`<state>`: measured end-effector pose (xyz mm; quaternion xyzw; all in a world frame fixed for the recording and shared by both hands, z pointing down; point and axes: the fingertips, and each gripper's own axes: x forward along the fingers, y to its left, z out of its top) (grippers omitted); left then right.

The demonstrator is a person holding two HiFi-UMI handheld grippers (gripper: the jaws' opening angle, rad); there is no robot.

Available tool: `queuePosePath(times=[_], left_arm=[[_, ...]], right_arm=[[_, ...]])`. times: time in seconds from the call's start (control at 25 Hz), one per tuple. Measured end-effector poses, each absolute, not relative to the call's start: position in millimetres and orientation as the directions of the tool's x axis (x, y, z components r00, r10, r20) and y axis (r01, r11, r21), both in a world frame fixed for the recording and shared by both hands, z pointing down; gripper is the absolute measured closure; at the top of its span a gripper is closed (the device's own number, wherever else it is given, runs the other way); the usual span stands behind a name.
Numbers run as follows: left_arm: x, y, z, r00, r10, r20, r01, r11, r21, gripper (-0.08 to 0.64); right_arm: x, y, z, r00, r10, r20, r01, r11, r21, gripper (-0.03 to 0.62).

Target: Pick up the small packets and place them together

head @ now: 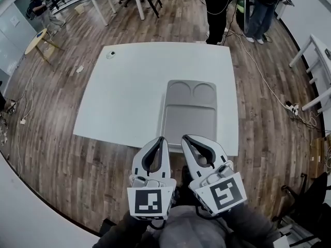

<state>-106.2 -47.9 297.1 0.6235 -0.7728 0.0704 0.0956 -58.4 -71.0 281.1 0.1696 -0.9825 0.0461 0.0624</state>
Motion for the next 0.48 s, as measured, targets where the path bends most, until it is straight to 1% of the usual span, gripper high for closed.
queuePosePath(times=[0.32,0.48], left_arm=[[-122.4,-96.5,314.9,-0.205,-0.938,0.28,-0.977,0.212,-0.003,0.565],[-128.2,-119.1,306.0,-0.208,-0.942,0.263,-0.977,0.212,-0.013,0.565]], right_arm=[[-71.1,-124.6,298.2,-0.925,-0.341,0.167,-0.361,0.926,-0.108,0.592],[-76.2,-143.2,295.6,-0.927,-0.342,0.156,-0.36,0.927,-0.109,0.592]])
